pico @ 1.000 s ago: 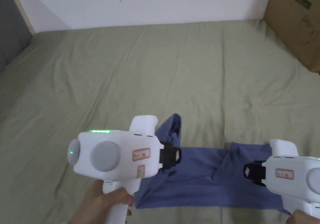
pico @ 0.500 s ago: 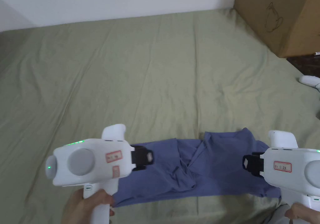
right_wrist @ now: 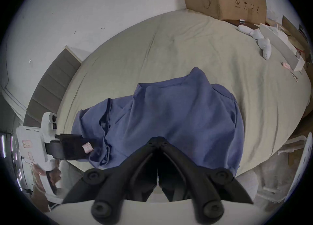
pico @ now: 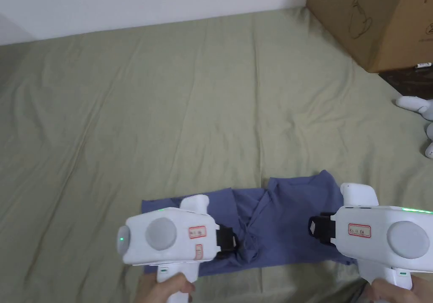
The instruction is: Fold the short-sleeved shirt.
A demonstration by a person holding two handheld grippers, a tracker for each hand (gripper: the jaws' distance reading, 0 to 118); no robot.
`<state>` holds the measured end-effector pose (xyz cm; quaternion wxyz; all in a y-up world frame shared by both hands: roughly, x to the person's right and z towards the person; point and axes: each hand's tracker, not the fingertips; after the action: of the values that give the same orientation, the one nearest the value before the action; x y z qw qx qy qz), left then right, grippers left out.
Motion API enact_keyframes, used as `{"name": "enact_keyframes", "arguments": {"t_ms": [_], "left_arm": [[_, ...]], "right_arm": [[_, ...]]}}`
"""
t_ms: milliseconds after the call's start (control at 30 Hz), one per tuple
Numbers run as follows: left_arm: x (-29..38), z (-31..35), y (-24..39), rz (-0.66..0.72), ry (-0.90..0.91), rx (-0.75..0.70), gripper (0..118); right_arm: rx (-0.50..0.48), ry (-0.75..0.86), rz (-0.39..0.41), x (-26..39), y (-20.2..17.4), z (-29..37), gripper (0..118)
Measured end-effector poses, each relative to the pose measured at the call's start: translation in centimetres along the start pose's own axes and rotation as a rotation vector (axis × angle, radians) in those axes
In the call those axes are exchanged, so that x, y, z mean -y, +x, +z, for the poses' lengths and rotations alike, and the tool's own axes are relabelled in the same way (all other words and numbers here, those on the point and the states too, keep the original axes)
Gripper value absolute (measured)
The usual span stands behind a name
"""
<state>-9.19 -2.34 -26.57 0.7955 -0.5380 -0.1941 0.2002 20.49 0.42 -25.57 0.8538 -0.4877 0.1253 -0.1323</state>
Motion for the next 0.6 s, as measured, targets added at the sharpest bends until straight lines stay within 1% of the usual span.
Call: {"name": "enact_keyframes", "arguments": {"t_ms": [100,167,267,300,367,467,600], "left_arm": [[-0.1,-1.3,1.7,-0.057,-0.025,-0.020,1],[-0.3,-1.1,2.1,-0.046,-0.024,-0.010,1],[-0.6,-0.5,2.6,-0.034,-0.025,0.087,1],[-0.5,-0.4,2.9,-0.051,-0.025,0.119,1],[-0.4,-0.3,3.3,-0.081,-0.032,0.131,1],[0.0,1.0,2.3,-0.088,-0.019,0.123,1],[0.2,5.1,-2.3,0.015,0.076,0.143,1]], "right_arm": [[-0.002,-0.002,-0.019,0.1,0.5,0.2,0],[-0.005,-0.002,-0.033,0.1,0.8,0.3,0],[0.006,0.003,-0.027,0.0,0.7,0.4,0],[0.006,0.003,-0.024,0.0,0.7,0.4,0],[0.004,0.010,-0.026,-0.1,0.5,0.7,0],[-0.005,0.021,-0.033,-0.3,0.1,1.1,0],[0.001,0.028,-0.011,-0.6,-0.8,1.5,0]]}}
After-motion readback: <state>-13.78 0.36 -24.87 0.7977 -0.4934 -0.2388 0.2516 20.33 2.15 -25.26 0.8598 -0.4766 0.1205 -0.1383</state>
